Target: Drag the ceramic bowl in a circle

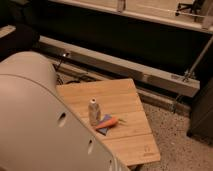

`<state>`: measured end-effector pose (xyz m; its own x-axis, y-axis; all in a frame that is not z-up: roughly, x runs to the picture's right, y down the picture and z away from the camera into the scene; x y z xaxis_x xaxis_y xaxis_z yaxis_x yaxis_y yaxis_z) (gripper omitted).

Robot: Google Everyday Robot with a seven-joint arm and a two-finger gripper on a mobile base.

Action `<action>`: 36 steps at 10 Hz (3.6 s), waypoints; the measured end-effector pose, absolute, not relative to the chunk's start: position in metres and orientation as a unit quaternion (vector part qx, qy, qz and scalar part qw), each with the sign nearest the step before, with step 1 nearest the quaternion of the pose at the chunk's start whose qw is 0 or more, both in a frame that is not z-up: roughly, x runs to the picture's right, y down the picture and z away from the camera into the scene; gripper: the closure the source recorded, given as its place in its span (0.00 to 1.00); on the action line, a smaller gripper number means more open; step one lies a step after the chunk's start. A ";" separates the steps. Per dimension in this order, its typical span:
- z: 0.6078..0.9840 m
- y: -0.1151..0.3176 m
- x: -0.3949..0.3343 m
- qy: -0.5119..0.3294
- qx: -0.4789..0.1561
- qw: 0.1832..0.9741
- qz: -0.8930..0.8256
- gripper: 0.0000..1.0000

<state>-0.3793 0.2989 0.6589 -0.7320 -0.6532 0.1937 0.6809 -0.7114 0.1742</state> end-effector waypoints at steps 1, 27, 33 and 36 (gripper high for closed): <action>0.672 0.291 -0.389 -0.117 -0.059 0.371 -0.919 1.00; 0.658 0.339 -0.277 -0.074 -0.165 0.244 -0.953 1.00; 0.645 0.330 -0.365 -0.098 -0.085 0.272 -0.954 1.00; 0.664 0.296 -0.404 -0.088 -0.063 0.310 -0.945 1.00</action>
